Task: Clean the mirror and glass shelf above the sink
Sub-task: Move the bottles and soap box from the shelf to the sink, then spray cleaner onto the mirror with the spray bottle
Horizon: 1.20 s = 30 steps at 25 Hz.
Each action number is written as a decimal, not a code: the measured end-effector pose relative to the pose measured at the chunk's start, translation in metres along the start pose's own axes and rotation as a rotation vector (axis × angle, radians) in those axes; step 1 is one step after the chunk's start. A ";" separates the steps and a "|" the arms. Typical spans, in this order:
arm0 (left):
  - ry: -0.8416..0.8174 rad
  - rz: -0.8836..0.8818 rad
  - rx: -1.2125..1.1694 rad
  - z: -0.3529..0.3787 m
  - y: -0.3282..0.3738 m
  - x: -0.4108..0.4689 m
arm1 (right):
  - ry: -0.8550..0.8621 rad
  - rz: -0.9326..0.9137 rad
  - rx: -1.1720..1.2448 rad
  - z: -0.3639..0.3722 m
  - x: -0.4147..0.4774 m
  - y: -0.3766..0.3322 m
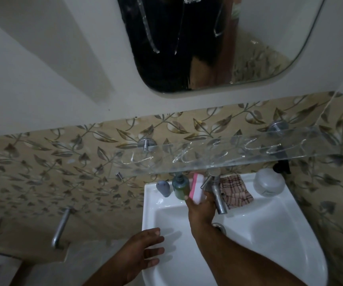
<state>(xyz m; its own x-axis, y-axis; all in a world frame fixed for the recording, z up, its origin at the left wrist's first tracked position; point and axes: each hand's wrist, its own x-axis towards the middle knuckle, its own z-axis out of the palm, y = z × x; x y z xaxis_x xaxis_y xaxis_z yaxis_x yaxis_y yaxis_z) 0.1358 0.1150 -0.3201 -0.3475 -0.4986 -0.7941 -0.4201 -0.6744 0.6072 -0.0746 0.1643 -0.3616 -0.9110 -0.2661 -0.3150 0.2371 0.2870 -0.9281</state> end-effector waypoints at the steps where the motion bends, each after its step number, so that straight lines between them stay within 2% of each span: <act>1: -0.008 0.005 0.018 0.002 0.001 0.002 | -0.009 0.006 0.008 -0.002 -0.001 0.000; 3: -0.018 0.044 0.069 0.011 0.008 0.003 | -0.023 0.020 0.024 -0.006 -0.003 0.001; 4: 0.003 0.114 0.121 0.017 0.014 0.001 | -0.032 0.017 0.025 -0.009 -0.004 0.003; 5: 0.049 0.272 0.231 0.025 0.022 -0.004 | -0.048 0.004 0.014 -0.013 -0.006 0.005; 7: 0.200 0.803 0.554 0.038 0.048 -0.021 | -0.095 -0.027 -0.037 -0.021 -0.011 0.007; 9: 0.263 1.318 0.770 0.049 0.084 -0.046 | -0.135 -0.043 -0.097 -0.031 -0.022 0.007; 11: 0.324 1.590 0.787 0.057 0.123 -0.070 | -0.147 -0.108 -0.169 -0.046 -0.038 0.007; 13: 0.451 1.655 0.759 0.059 0.151 -0.081 | -0.134 -0.298 -0.245 -0.069 -0.055 -0.002; 17: 0.656 1.628 0.839 0.073 0.171 -0.088 | 0.000 -1.009 -0.302 -0.112 -0.048 -0.069; 18: 0.676 1.636 0.834 0.078 0.177 -0.091 | 0.044 -1.106 -0.346 -0.120 -0.039 -0.097; 21: 0.697 1.672 0.828 0.092 0.201 -0.099 | 0.117 -1.164 -0.542 -0.141 -0.011 -0.173; 24: 0.710 1.701 0.870 0.102 0.216 -0.106 | 0.142 -1.224 -0.682 -0.151 0.012 -0.213; 28: 0.844 1.713 0.873 0.098 0.259 -0.127 | 0.170 -1.300 -0.670 -0.155 0.024 -0.215; 30: 1.011 1.808 0.802 0.087 0.316 -0.149 | 0.152 -1.288 -0.611 -0.159 0.019 -0.185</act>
<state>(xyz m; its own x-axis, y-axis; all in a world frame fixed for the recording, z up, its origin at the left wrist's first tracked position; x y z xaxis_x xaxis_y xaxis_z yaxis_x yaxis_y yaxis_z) -0.0180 0.0236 -0.0079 -0.3367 -0.3572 0.8712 -0.4914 0.8559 0.1610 -0.1899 0.2525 -0.1642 -0.4112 -0.5524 0.7251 -0.9109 0.2795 -0.3036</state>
